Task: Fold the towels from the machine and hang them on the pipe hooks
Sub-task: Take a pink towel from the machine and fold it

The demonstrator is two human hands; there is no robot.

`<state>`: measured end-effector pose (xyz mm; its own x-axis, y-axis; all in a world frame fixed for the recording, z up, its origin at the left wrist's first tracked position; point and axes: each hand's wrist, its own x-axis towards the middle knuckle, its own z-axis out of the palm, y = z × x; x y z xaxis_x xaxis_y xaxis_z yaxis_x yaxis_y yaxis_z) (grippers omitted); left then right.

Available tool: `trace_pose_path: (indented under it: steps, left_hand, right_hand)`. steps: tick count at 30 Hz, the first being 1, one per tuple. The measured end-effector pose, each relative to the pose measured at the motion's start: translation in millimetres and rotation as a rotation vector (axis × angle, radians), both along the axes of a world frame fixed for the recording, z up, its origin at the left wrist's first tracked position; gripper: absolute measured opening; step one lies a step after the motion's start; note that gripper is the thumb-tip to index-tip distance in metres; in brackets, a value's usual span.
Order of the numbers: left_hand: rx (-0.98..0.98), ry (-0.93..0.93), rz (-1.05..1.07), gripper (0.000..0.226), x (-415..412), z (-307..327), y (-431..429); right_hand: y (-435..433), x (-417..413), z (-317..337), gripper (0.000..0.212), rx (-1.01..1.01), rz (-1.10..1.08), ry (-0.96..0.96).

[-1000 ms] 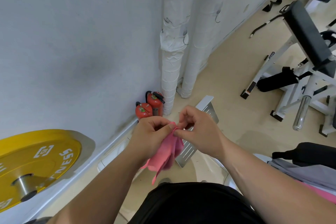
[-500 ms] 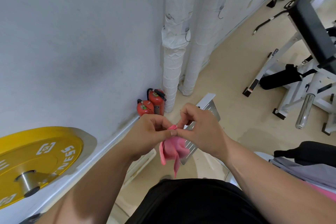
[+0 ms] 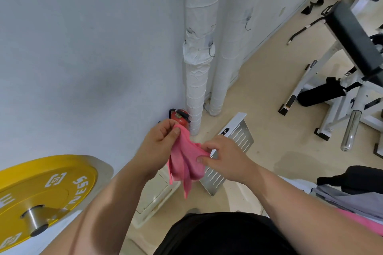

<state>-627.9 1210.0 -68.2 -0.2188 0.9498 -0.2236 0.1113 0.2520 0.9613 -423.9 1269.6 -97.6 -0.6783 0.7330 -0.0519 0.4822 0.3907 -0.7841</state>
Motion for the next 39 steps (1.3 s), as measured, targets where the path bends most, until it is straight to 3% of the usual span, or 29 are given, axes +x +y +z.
trace_pose_path:
  steps: [4, 9, 12, 14, 18, 23, 26, 32, 39]
  left_hand:
    - [0.056, 0.098, 0.055, 0.026, -10.0, 7.2, 11.4]
    - [0.077, 0.142, 0.156, 0.020, -34.3, 8.5, 44.4]
    - [0.129, 0.178, 0.198, 0.019, -49.1, 9.3, 58.9]
    - [0.130, 0.202, 0.204, 0.024, -58.1, 7.8, 61.5]
    - [0.132, 0.312, 0.062, 0.038, -69.0, 8.1, 61.6]
    - [0.163, 0.435, -0.074, 0.053, -65.4, 25.5, 78.1]
    - [0.203, 0.464, -0.094, 0.051, -58.0, 39.0, 86.3]
    - [0.240, 0.499, -0.062, 0.035, -48.2, 48.6, 89.0]
    - [0.183, 0.278, -0.044, 0.023, -45.3, 35.8, 83.7]
  right_hand:
    - [11.9, 12.4, -18.4, 0.051, 0.144, 0.058, -0.238]
    - [30.8, 44.5, -32.2, 0.039, 0.206, 0.115, -0.459]
    - [42.1, 63.9, -29.7, 0.046, 0.197, 0.068, -0.505]
    - [51.0, 74.6, -17.8, 0.052, 0.179, -0.021, -0.437]
    - [73.4, 87.7, 21.7, 0.018, 0.157, -0.163, -0.255]
    - [94.7, 98.0, 76.9, 0.023, -0.005, -0.330, 0.071]
    - [101.6, 104.3, 96.7, 0.011, -0.089, -0.396, 0.233]
    - [103.5, 106.8, 104.6, 0.018, -0.060, -0.458, 0.222]
    - [99.5, 108.8, 83.9, 0.026, -0.085, -0.550, 0.228]
